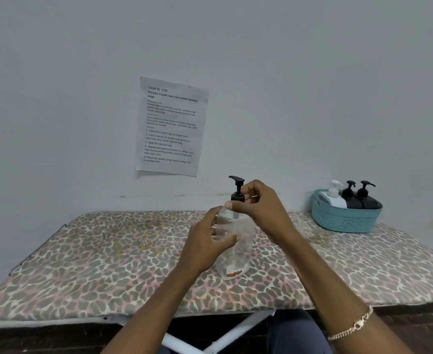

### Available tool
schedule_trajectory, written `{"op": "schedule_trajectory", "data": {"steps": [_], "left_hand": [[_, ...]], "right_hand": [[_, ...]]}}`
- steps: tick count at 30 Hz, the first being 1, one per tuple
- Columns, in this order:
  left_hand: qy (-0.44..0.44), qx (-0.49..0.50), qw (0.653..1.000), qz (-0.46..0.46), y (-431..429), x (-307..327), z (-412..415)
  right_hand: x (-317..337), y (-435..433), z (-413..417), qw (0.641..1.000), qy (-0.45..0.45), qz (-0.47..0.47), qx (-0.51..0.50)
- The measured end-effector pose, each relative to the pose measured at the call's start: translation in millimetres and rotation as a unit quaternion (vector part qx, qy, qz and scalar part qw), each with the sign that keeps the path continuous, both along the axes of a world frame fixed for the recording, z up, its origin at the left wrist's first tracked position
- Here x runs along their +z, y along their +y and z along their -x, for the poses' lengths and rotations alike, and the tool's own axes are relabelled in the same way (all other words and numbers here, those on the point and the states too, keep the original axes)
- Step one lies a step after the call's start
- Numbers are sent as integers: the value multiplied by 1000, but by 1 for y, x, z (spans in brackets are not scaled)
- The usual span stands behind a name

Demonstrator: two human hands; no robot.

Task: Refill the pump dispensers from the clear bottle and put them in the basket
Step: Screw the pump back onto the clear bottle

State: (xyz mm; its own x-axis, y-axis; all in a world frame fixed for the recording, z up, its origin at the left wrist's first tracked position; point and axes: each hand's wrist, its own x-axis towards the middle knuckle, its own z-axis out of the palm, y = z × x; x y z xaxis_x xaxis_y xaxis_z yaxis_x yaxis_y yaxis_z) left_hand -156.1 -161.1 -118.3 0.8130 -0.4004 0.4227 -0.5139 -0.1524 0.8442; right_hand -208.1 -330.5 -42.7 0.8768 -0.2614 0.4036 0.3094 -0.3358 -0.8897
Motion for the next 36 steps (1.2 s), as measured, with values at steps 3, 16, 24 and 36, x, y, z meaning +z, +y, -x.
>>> {"op": "schedule_trajectory", "data": {"steps": [3,16,24,36], "left_hand": [[-4,-3,1000,0,-1,2,0],[4,-1,1000,11,1,-3,1],[1,-9,1000,9,0,-1,1],[-3,-2,1000,4,-1,-5,1]], "right_hand": [[-2,7,4,998,11,42,-42],[9,-14,3,993,18,-58,98],[-3,24,7,997,11,3,-71],[2,-3,7,990,6,-124,71]]}}
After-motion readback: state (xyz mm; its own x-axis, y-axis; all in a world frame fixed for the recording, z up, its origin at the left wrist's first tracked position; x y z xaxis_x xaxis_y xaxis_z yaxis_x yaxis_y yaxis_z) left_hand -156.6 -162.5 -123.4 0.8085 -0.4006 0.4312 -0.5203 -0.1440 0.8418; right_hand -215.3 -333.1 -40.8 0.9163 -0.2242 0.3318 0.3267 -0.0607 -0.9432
